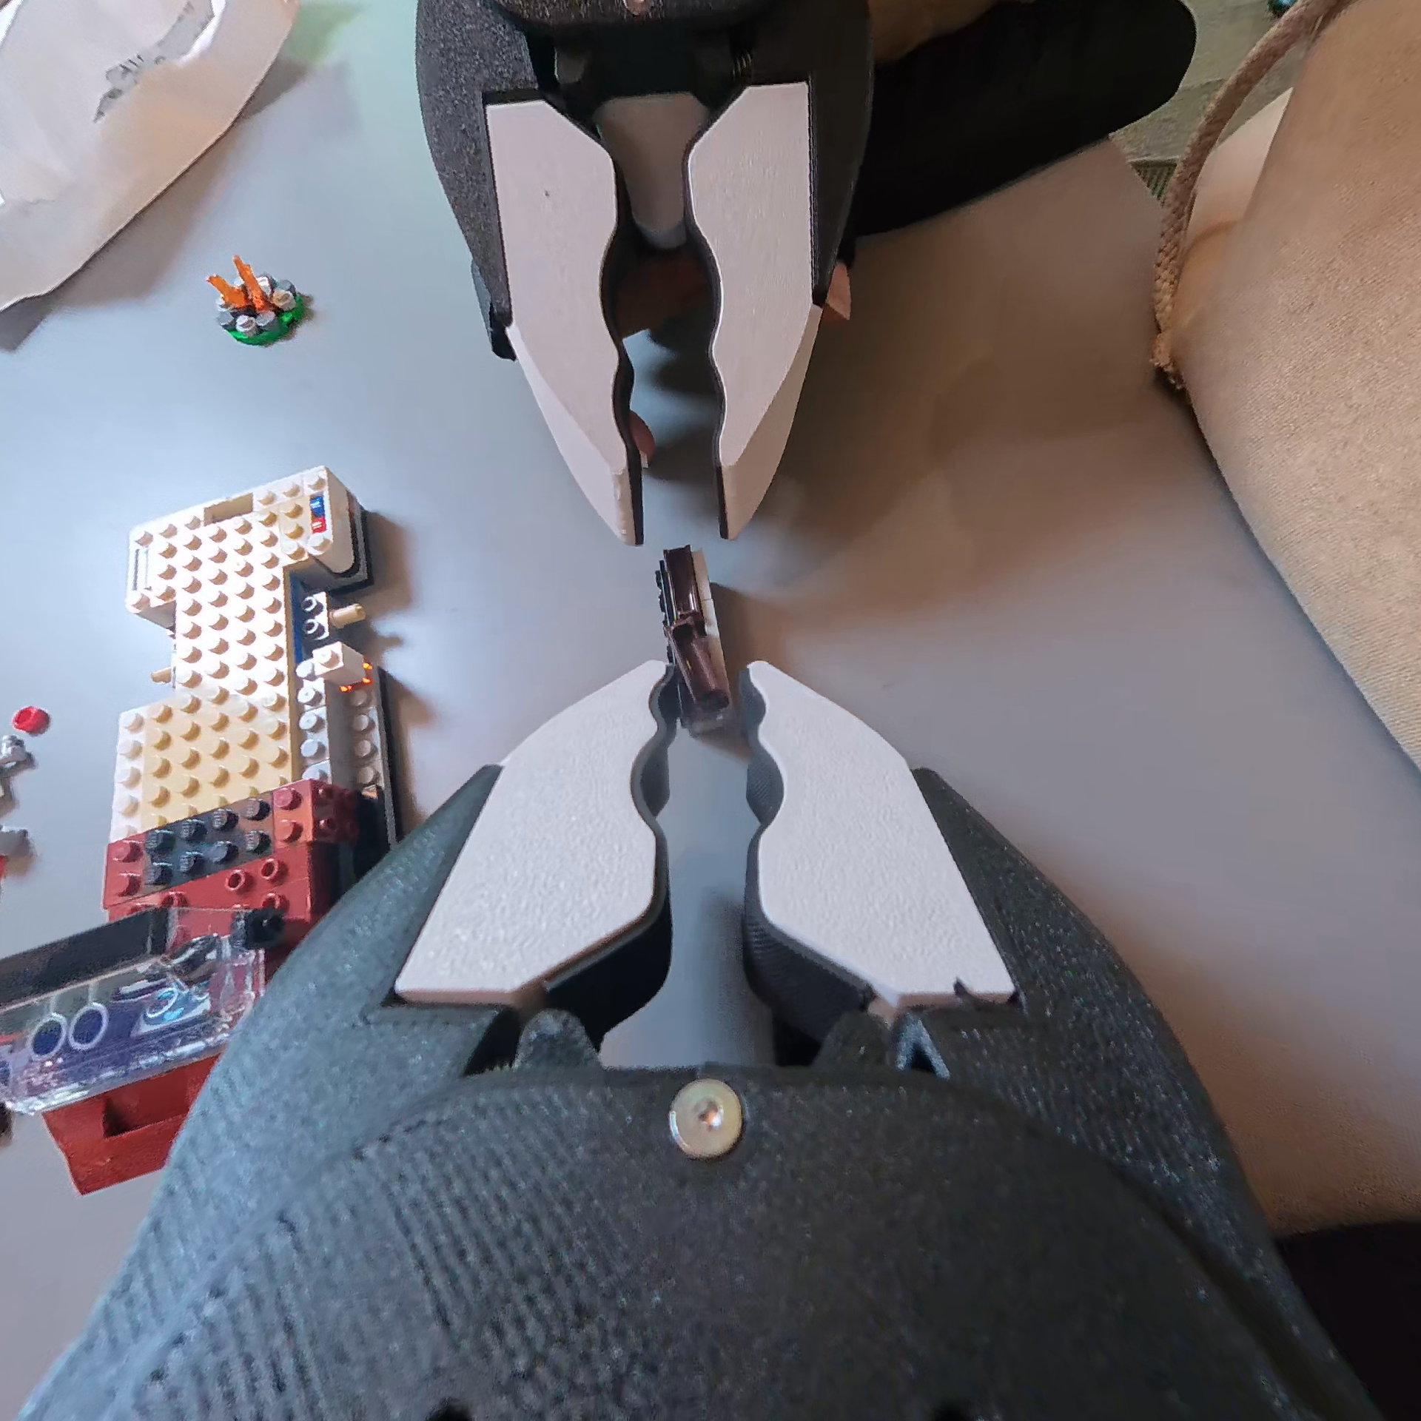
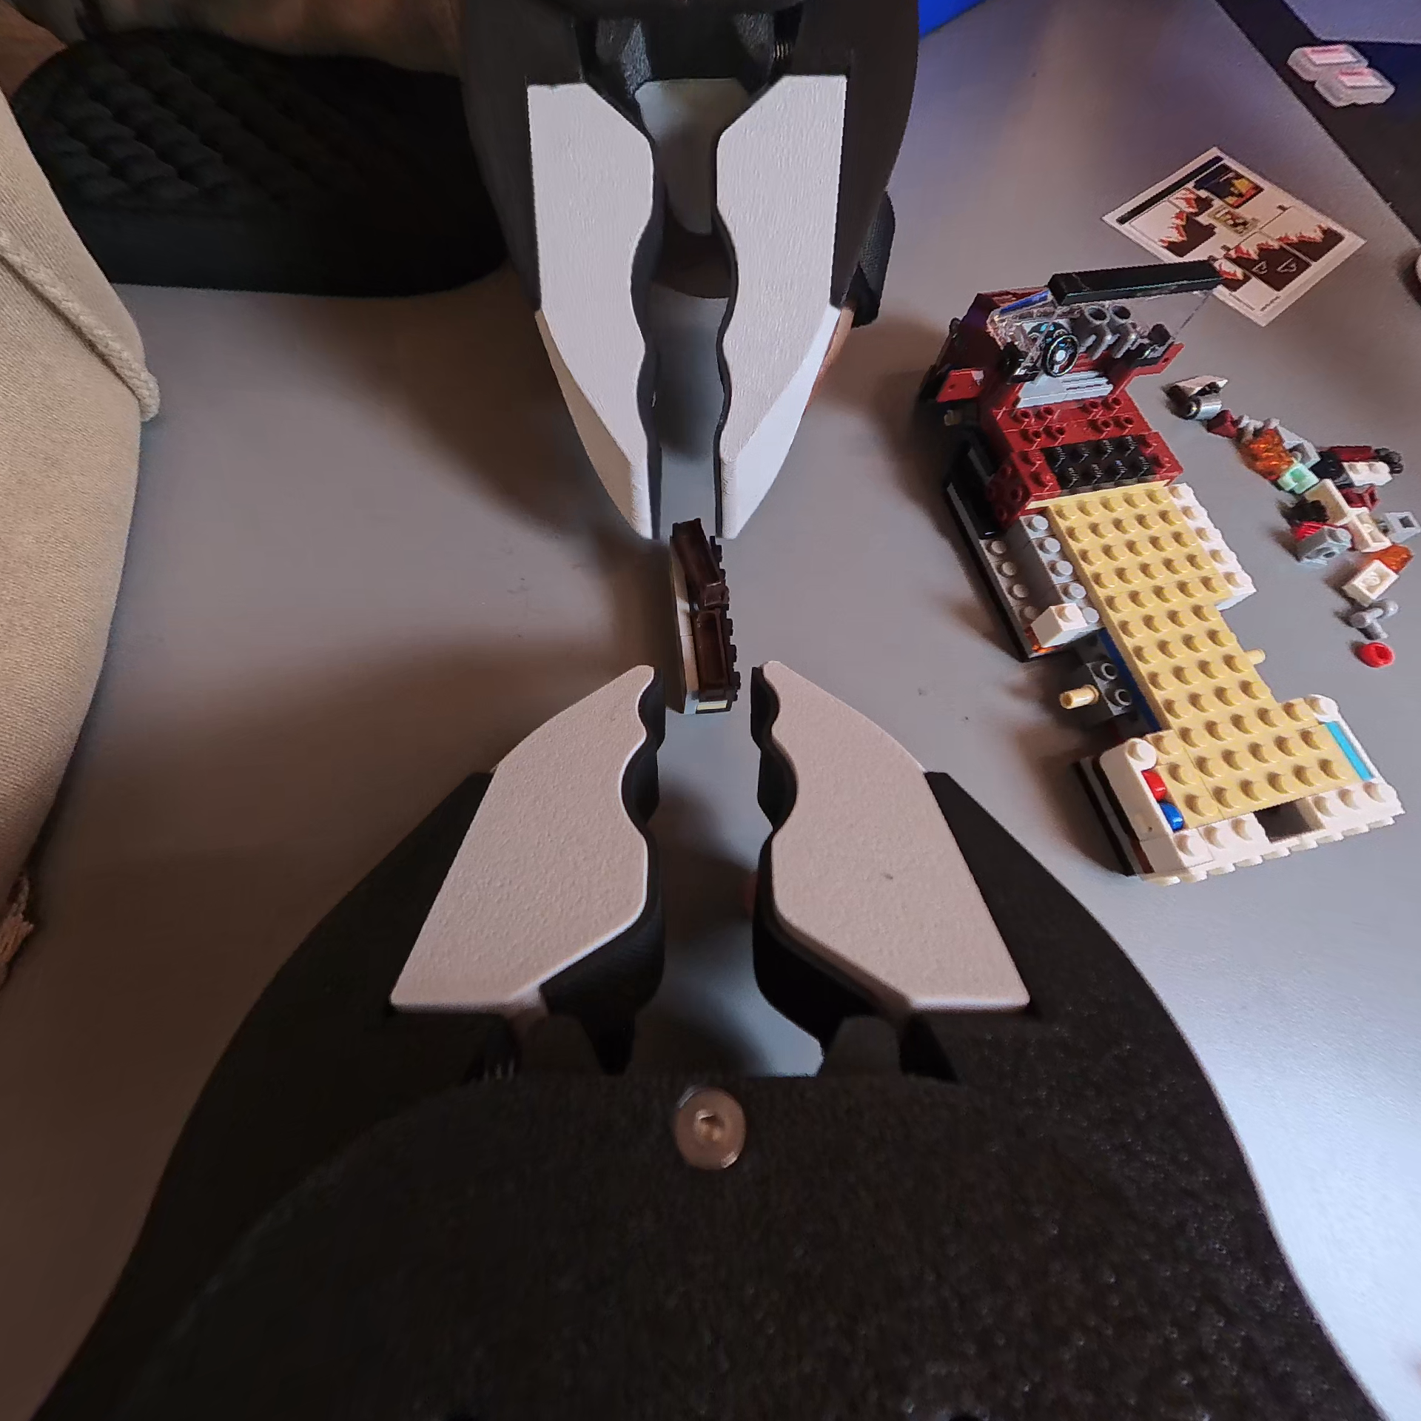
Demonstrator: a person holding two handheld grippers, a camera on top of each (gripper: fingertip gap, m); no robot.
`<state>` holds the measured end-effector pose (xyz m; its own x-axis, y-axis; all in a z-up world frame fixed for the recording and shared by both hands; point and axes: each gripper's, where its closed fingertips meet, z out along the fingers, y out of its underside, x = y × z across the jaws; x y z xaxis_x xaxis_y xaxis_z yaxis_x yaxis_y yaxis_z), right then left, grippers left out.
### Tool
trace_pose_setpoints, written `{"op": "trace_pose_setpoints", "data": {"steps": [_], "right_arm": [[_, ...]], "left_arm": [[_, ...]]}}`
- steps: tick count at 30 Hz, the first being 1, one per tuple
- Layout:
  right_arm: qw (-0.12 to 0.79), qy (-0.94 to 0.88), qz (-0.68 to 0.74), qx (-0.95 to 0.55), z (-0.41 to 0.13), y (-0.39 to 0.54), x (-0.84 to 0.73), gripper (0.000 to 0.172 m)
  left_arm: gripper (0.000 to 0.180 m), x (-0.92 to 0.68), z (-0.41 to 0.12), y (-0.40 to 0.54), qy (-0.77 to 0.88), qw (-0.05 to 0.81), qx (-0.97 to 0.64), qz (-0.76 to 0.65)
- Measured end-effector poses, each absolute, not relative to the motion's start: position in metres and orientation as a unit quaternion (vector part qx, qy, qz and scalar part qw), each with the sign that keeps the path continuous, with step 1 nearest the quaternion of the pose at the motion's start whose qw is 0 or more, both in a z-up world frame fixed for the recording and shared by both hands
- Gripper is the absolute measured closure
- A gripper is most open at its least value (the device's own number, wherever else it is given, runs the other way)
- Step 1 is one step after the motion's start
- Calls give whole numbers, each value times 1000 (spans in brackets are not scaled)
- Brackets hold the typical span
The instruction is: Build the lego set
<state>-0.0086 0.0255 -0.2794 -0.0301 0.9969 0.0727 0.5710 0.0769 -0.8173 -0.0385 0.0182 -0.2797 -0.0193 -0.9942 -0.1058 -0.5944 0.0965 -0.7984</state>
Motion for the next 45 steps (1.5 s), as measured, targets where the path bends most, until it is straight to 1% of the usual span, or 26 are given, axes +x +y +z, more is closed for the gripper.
{"op": "trace_pose_setpoints", "data": {"steps": [9, 16, 24, 27, 30, 34, 41, 45], "right_arm": [[344, -647, 310, -605, -279, 25, -9, 150], [344, -648, 309, -605, -280, 25, -9, 150], [345, -649, 309, -603, -279, 25, -9, 150], [343, -651, 307, -603, -280, 25, -7, 151], [341, -653, 306, -604, -280, 26, -5, 155], [342, -657, 303, -600, -280, 25, -5, 167], [345, -657, 297, -601, -281, 26, -6, 167], [345, -657, 298, -600, -281, 26, -5, 167]], "left_arm": [[179, -40, -281, 22, 654, 355, -607, -280], [179, -40, -281, 23, 654, 357, -606, -278], [171, -42, -275, 24, 649, 363, -604, -287], [170, -45, -277, 26, 647, 362, -609, -282], [171, -47, -279, 26, 649, 359, -610, -280], [175, -46, -280, 25, 649, 359, -609, -281], [176, -44, -281, 26, 650, 361, -610, -274], [170, -45, -277, 26, 653, 368, -603, -273]]}}
